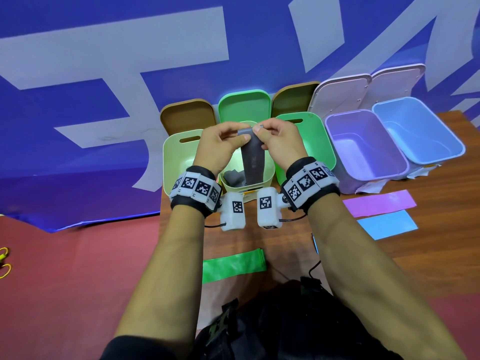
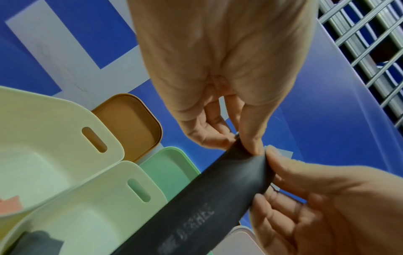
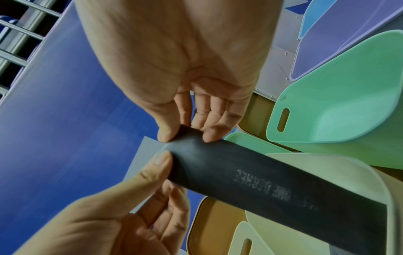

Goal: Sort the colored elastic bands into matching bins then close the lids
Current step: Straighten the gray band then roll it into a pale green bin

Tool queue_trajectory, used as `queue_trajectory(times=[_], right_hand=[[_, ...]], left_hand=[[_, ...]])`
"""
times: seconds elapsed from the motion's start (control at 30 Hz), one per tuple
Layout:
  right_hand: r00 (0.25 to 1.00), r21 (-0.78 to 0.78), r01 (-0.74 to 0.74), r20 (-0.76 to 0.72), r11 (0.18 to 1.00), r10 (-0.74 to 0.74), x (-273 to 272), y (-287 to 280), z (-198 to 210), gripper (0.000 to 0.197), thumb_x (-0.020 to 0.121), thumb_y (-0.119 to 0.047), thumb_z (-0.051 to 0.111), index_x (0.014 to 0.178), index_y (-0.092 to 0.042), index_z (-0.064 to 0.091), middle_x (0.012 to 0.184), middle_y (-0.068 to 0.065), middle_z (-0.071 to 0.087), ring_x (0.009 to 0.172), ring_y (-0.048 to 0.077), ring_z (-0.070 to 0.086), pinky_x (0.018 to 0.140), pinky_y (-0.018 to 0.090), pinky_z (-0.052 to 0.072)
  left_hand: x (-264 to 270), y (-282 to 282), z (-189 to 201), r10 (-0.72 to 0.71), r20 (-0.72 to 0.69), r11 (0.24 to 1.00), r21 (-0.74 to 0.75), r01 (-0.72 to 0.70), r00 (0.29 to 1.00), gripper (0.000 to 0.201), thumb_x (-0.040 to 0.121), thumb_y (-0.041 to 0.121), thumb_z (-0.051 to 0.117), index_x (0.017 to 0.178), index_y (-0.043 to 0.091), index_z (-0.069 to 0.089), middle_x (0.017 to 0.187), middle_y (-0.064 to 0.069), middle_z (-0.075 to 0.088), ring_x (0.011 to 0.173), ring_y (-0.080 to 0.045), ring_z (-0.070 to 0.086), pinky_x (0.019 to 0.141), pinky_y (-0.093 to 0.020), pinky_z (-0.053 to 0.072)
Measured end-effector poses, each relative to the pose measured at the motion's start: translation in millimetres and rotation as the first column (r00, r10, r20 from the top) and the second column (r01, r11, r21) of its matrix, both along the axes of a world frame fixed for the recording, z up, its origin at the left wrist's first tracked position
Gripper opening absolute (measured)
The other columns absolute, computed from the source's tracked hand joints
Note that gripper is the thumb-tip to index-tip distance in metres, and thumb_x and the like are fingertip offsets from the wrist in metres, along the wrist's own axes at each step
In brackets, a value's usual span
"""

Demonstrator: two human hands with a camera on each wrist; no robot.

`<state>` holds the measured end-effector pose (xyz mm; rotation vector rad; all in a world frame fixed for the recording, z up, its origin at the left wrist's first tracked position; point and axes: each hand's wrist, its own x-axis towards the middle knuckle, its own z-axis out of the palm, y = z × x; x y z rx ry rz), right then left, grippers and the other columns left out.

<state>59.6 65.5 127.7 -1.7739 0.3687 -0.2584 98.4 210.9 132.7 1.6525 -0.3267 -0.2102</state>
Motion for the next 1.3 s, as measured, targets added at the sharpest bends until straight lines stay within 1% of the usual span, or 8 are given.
queue_trajectory(times=[0.23,0.37,0.57,0.73,0.97,1.13,1.2,1.3], right_hand=[[0.997,0.068,-0.063,0.046,0.996,0.060,-2.5,0.9,3.8,0.014,0.093,-0.006,0.061,0.102,-0.015,0.066,0.094,0.007,0.068,0.079,0.009,0.062,0.068,0.017,0.052],[0.999,0.054,-0.037,0.030,0.998,0.035,-1.5,-0.8,4.2,0.006,0.095,-0.012,0.061,0.098,-0.013,0.067,0.089,0.003,0.066,0.085,0.012,0.063,0.074,0.024,0.056],[0.999,0.031,-0.029,0.024,0.999,0.028,1.5,-1.9,1.1,0.008,0.096,-0.014,0.061,0.096,-0.013,0.068,0.087,0.002,0.067,0.085,0.015,0.064,0.074,0.027,0.058],[0.997,0.056,-0.060,0.046,0.997,0.057,0.4,-4.6,2.0,0.014,0.094,-0.013,0.063,0.107,-0.013,0.069,0.090,0.001,0.068,0.084,0.010,0.064,0.075,0.024,0.057],[0.997,0.004,-0.049,0.064,0.999,0.048,1.8,-4.3,1.1,0.010,0.092,-0.011,0.063,0.094,-0.016,0.071,0.088,0.002,0.069,0.084,0.012,0.064,0.076,0.027,0.055],[0.997,-0.044,-0.049,0.052,0.998,0.052,3.5,-3.8,-3.3,0.016,0.092,-0.014,0.062,0.084,-0.026,0.069,0.084,-0.006,0.069,0.090,0.018,0.066,0.087,0.040,0.057],[0.997,-0.036,-0.054,0.055,0.998,0.056,2.6,-3.5,-2.9,0.018,0.093,-0.015,0.062,0.084,-0.028,0.069,0.085,-0.007,0.069,0.089,0.016,0.067,0.087,0.040,0.057],[0.995,0.005,-0.069,0.072,0.998,0.069,0.3,-2.9,-0.2,0.012,0.095,-0.015,0.062,0.100,-0.016,0.072,0.093,-0.002,0.071,0.088,0.008,0.065,0.085,0.030,0.056]], left_hand=[[3.3,2.1,-3.4,0.015,-0.009,0.997,0.072,-0.014,1.000,0.011,0.091,0.005,0.066,0.098,0.009,0.073,0.080,-0.002,0.070,0.069,-0.004,0.059,0.067,-0.019,0.048],[2.5,1.9,-2.5,0.002,-0.023,0.998,0.060,0.000,1.000,0.016,0.093,0.014,0.066,0.106,0.010,0.074,0.087,0.000,0.072,0.076,-0.005,0.062,0.069,-0.019,0.049],[2.1,-1.0,0.9,0.005,-0.006,1.000,-0.001,-0.005,1.000,0.024,0.083,-0.007,0.070,0.106,0.002,0.069,0.090,-0.007,0.070,0.081,-0.007,0.066,0.079,-0.022,0.053],[2.9,-1.9,-0.7,0.016,-0.003,0.999,0.045,-0.016,1.000,0.013,0.090,0.002,0.066,0.102,-0.001,0.070,0.085,-0.009,0.069,0.071,-0.004,0.063,0.069,-0.017,0.050],[3.9,-1.8,-1.8,0.023,-0.001,0.998,0.065,-0.022,1.000,0.010,0.093,0.014,0.067,0.096,0.007,0.072,0.084,-0.005,0.069,0.076,-0.009,0.059,0.069,-0.020,0.050],[4.5,-0.4,-2.3,0.009,0.032,1.000,0.012,-0.010,0.999,0.021,0.082,0.000,0.072,0.095,0.016,0.071,0.091,-0.001,0.070,0.087,-0.013,0.065,0.083,-0.027,0.054],[3.5,-1.2,-1.6,0.009,0.028,1.000,0.009,-0.010,1.000,0.017,0.084,-0.003,0.070,0.094,0.011,0.071,0.089,0.000,0.071,0.083,-0.007,0.066,0.079,-0.021,0.052],[2.1,-2.2,0.2,0.048,0.019,0.998,0.025,-0.049,0.999,0.008,0.090,0.005,0.068,0.096,0.002,0.071,0.084,0.000,0.069,0.073,0.000,0.062,0.069,-0.015,0.048]])
